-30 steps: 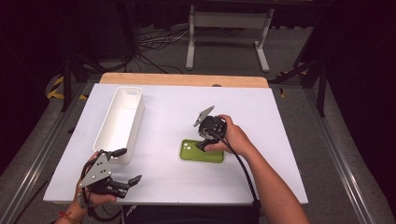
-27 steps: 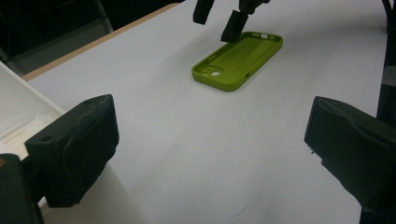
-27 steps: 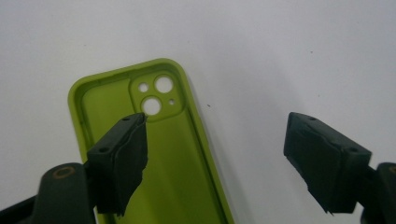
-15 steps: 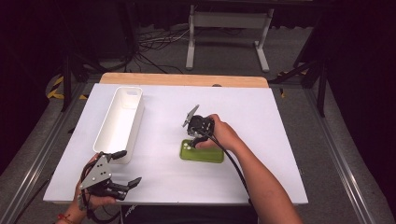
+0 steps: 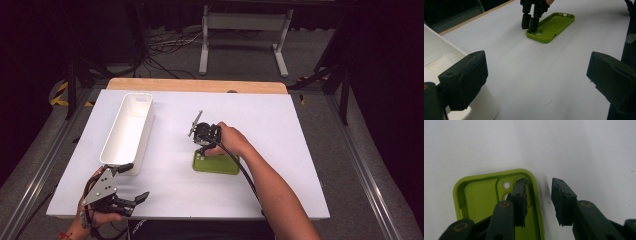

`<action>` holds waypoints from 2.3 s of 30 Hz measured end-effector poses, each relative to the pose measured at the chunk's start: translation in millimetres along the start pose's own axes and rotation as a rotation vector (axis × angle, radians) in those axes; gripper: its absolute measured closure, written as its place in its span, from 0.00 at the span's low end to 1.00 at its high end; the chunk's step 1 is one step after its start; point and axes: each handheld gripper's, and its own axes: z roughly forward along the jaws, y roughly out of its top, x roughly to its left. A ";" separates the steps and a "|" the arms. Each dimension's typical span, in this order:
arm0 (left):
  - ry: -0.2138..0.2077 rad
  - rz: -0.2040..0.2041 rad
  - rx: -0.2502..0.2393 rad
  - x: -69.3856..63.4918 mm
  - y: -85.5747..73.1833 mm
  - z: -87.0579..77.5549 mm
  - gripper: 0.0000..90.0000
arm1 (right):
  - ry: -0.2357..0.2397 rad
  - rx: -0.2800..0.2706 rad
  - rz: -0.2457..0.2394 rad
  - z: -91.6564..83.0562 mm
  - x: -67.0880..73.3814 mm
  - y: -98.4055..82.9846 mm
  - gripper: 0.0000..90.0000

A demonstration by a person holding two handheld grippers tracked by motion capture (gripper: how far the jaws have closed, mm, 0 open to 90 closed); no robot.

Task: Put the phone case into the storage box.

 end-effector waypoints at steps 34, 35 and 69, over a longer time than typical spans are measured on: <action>-0.027 0.003 0.025 -1.6 -0.2 5.3 0.05 | -0.028 0.021 -0.041 -4.1 8.0 -1.3 0.99; -0.025 -0.001 0.021 -1.9 -0.3 5.8 0.05 | -0.022 0.013 -0.038 -6.1 9.1 -1.8 0.99; 0.002 -0.023 0.003 -0.9 3.5 4.0 0.07 | -0.328 -0.470 0.099 -83.2 34.7 -34.9 0.99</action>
